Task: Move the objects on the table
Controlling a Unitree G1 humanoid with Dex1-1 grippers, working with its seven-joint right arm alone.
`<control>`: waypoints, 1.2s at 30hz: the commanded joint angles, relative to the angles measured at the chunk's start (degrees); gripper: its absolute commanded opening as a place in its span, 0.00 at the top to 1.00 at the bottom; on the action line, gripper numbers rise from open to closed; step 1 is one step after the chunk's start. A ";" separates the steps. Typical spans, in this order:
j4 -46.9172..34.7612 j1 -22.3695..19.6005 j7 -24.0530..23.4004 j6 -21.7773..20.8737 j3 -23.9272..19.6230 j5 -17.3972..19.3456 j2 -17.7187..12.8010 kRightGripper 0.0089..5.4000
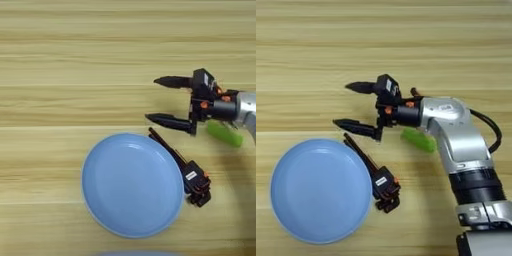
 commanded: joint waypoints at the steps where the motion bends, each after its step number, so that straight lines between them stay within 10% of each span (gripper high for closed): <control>1: 0.72 -5.74 -3.34 -2.51 -2.56 -0.97 -1.67 0.00; 36: 49.66 -24.08 -19.64 -16.09 -4.31 -19.87 -8.51 0.00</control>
